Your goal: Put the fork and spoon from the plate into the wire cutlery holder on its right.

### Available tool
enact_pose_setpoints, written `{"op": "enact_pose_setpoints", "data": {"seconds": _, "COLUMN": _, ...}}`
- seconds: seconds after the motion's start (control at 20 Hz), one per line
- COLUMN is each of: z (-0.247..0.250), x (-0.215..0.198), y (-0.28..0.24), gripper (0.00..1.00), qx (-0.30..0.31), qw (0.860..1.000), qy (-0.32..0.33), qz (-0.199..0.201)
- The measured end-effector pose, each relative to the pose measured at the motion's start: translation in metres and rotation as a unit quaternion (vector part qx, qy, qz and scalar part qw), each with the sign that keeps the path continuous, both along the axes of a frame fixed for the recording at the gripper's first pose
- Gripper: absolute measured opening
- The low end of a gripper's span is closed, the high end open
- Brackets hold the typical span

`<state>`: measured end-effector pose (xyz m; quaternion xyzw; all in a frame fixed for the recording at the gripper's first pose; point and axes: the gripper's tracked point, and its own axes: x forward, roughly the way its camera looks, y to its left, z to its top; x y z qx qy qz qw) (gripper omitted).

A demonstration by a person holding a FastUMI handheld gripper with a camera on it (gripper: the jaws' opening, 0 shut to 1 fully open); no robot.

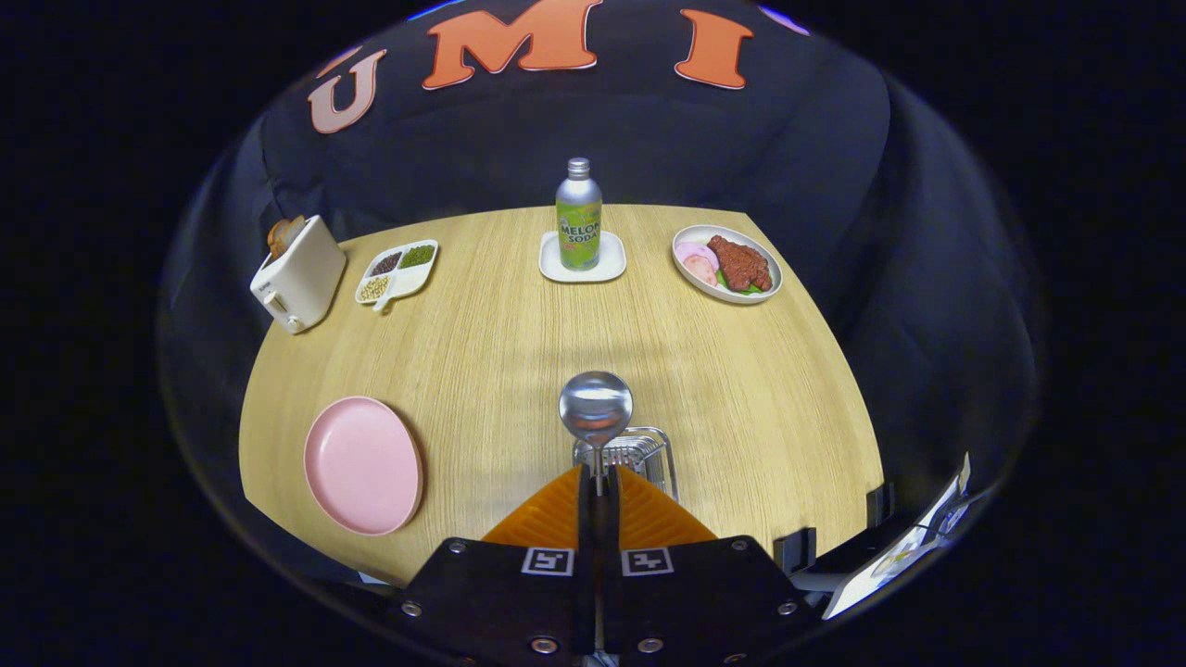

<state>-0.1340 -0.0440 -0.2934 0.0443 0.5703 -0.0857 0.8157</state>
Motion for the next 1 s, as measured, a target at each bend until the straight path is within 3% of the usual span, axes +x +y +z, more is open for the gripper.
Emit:
{"op": "enact_pose_setpoints", "data": {"seconds": 0.35, "z": -0.014, "x": -0.021, "y": -0.019, "gripper": 0.05, "qx": -0.014, "qw": 0.994, "qy": 0.081, "qz": 0.071}}
{"op": "enact_pose_setpoints", "data": {"seconds": 0.8, "z": -0.03, "x": -0.038, "y": -0.022, "gripper": 0.04, "qx": 0.011, "qw": 0.978, "qy": 0.172, "qz": 0.117}}
{"op": "enact_pose_setpoints", "data": {"seconds": 1.0, "z": -0.037, "x": -0.03, "y": -0.014, "gripper": 0.05, "qx": 0.018, "qw": 0.977, "qy": 0.17, "qz": 0.127}}
